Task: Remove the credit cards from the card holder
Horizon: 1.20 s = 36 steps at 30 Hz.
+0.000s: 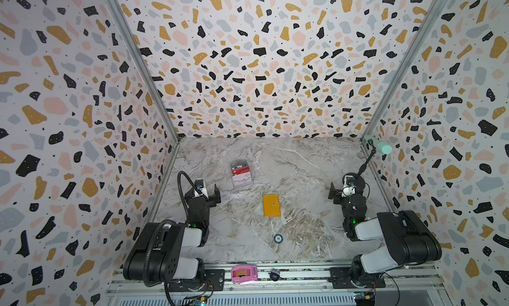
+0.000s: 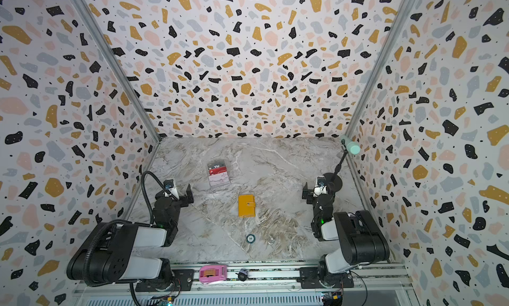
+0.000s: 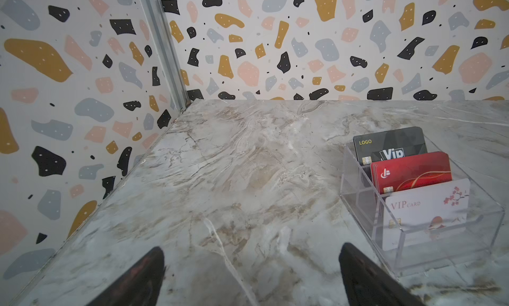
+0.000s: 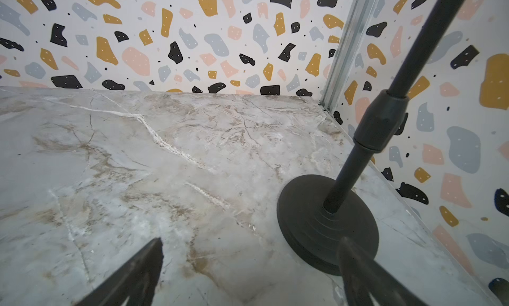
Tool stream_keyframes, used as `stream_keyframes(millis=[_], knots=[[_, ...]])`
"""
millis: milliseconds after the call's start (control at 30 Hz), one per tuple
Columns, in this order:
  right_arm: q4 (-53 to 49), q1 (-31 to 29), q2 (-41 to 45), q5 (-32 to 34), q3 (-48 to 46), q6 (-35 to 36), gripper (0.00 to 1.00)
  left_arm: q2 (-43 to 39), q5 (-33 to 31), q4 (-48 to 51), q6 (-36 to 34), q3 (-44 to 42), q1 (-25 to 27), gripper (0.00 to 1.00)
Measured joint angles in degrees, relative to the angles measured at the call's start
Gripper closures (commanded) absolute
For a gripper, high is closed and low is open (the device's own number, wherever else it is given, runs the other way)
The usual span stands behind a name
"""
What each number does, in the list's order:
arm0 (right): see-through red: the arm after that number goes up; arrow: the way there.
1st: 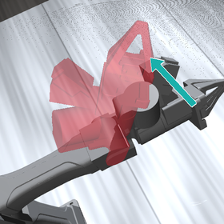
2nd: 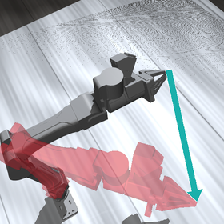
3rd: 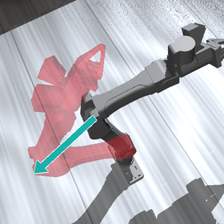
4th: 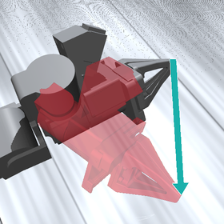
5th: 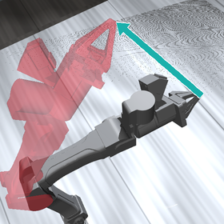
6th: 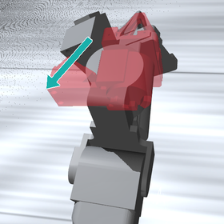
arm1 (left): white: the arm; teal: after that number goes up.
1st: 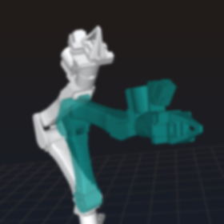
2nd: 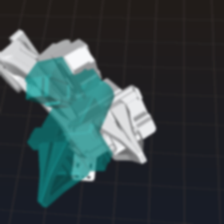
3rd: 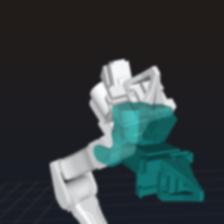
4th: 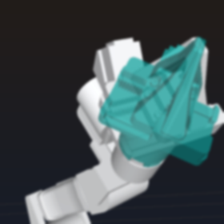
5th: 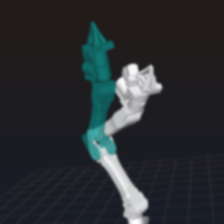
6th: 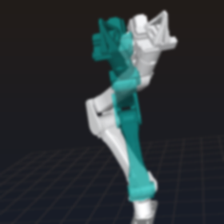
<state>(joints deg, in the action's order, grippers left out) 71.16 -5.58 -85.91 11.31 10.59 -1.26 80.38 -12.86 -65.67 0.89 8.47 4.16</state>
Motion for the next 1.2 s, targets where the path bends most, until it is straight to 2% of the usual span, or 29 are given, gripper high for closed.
stream_keyframes(millis=[900, 1200], knots=[[0.0, 0.0, 0.0, 0.0, 0.0, 0.0, 0.01, 0.0, -0.1, 0.0, 0.0, 0.0, 0.0, 0.0], [-2.4, 0.0, 1.5, -0.4, 0.3, 0.0, 0.01, -0.9, -3.4, 2.0, 0.9, 0.6, 0.0, 0.0]])
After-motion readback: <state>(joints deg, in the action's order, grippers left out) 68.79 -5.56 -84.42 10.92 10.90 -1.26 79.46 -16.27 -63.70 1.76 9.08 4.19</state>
